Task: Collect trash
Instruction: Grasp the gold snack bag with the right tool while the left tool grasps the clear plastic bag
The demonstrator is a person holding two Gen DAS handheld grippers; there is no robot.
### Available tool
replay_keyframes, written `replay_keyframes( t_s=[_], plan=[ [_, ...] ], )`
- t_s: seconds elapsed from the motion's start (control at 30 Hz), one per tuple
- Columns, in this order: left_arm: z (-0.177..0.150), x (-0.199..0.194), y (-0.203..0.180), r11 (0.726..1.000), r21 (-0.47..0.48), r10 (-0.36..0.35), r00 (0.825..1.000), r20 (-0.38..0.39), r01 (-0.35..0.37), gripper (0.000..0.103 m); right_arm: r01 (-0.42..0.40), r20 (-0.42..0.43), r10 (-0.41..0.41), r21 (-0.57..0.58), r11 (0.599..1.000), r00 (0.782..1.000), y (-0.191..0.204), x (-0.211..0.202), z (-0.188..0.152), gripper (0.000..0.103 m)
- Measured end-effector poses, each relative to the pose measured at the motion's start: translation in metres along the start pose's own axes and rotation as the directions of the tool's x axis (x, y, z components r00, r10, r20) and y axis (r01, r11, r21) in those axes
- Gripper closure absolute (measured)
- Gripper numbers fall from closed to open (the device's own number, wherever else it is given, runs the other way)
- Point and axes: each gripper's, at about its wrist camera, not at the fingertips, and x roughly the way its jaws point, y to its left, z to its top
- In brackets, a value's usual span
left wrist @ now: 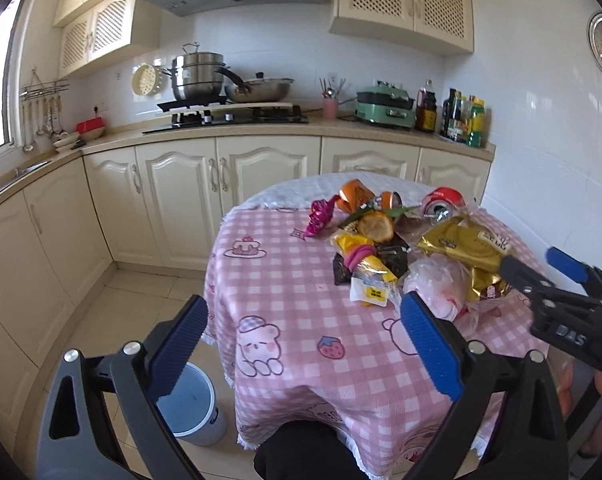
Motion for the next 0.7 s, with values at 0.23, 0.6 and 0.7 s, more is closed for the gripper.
replay_keyframes(
  t_s=[0.23, 0.6, 0.7],
  plan=[
    [0.006, 0.025, -0.025, 0.992, 0.022, -0.126, 0.991, -0.041, 0.127, 0.008, -0.057, -0.054, 0.061, 0.066, 0.996, 0.997, -0.027, 0.023, -0.002, 0.077],
    [0.012, 0.085, -0.087, 0.967, 0.079, -0.226, 0.962, -0.154, 0.24, 0.025, -0.019, 0.01, 0.018, 0.108, 0.994, 1.0, -0.053, 0.007, -0.017, 0.078],
    [0.01, 0.097, -0.099, 0.963, 0.1, -0.226, 0.953, -0.201, 0.25, 0.039, -0.03, 0.007, 0.029, 0.118, 0.993, 1.0, -0.055, 0.012, -0.018, 0.078]
  ],
)
